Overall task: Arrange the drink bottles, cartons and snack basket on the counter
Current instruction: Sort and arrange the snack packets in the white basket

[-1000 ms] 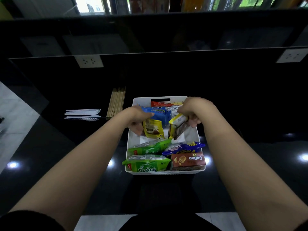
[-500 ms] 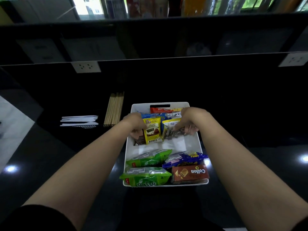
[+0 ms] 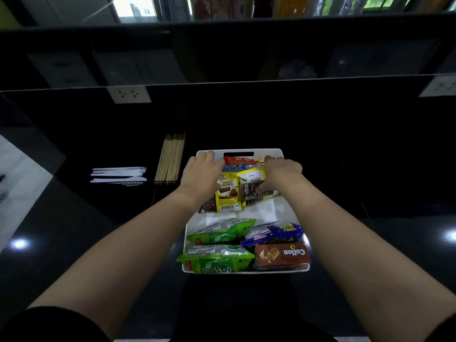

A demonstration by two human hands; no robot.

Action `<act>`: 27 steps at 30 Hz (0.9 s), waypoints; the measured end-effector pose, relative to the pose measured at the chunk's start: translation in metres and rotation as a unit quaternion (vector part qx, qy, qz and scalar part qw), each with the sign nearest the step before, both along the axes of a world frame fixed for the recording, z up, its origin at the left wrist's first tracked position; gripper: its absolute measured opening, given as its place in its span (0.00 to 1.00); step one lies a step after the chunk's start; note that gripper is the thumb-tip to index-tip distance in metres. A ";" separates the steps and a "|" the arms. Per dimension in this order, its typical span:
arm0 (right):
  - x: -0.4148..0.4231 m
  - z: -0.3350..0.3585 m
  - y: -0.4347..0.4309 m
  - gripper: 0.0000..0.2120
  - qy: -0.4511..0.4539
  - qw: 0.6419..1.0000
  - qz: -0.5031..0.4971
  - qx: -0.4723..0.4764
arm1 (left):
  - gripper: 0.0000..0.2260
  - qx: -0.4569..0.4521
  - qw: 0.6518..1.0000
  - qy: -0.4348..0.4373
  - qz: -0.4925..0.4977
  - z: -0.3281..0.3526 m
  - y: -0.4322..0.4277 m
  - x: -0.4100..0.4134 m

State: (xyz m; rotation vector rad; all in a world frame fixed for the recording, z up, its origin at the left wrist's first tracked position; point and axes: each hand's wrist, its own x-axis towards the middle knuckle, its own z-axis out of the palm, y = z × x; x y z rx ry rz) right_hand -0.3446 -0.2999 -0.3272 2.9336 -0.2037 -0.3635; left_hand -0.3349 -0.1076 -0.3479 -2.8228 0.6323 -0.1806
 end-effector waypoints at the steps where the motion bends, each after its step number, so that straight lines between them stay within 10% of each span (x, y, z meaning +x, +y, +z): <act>1: 0.000 0.000 -0.001 0.43 -0.005 1.000 -0.005 0.009 | 0.26 -0.006 1.000 0.007 -0.022 -0.001 0.001 -0.001; 11: -0.015 -0.010 -0.013 0.28 -0.123 0.970 0.208 0.019 | 0.27 -0.052 0.997 0.043 -0.030 -0.010 0.005 -0.020; 27: -0.004 -0.018 -0.012 0.34 -0.087 0.984 0.150 0.042 | 0.27 -0.074 0.995 0.050 -0.050 -0.007 0.014 -0.014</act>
